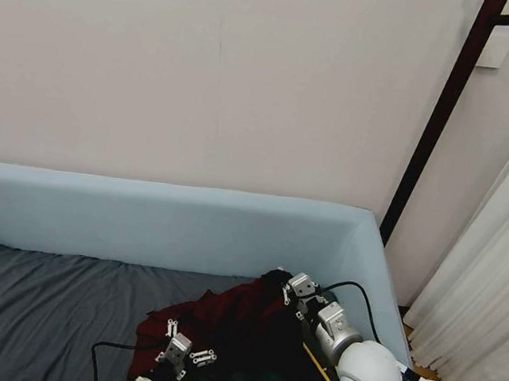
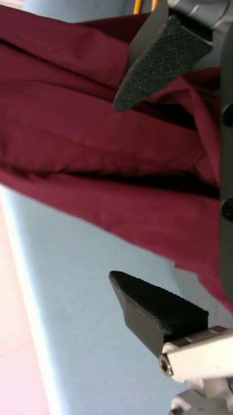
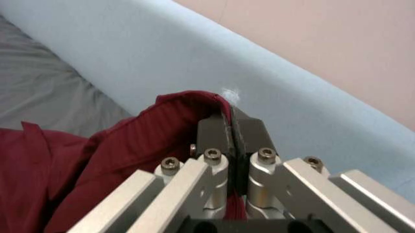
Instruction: Pick up the clothes from the sofa and hang them on the clothes hanger.
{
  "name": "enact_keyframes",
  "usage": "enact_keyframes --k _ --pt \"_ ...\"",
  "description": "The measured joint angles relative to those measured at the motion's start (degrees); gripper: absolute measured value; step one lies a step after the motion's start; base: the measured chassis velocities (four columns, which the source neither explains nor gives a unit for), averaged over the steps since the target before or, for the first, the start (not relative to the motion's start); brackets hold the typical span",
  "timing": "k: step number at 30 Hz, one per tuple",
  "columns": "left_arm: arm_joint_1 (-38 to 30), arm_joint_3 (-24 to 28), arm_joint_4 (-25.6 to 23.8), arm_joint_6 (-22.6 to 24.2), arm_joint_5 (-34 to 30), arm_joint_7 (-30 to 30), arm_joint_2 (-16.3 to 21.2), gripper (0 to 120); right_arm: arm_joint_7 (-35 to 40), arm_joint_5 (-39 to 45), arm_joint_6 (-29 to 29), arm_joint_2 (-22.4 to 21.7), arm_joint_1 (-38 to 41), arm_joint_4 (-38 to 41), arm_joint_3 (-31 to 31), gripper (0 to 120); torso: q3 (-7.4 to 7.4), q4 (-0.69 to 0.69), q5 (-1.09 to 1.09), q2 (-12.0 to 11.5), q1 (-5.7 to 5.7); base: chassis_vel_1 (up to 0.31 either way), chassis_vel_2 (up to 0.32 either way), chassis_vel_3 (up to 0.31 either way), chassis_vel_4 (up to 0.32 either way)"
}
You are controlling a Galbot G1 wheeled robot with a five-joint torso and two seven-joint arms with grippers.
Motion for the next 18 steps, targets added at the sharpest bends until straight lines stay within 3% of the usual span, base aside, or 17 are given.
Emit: enact_keyframes --k 11,18 --pt "-4.94 4.66 8.42 -1.65 5.14 -0.44 -6.89 94 0.14 0.10 -0.19 -0.94 -1.37 0.76 0.67 0 0.00 0.00 0.01 0.01 -0.01 0.000 0.000 0.000 0.000" --pt "-6.50 6.17 11.16 -2.16 5.53 -1.23 -9.34 94 0.20 0.06 -0.22 -0.94 -1.43 0.65 0.32 0 0.00 0.00 0.00 0.00 -0.01 0.000 0.000 0.000 0.000"
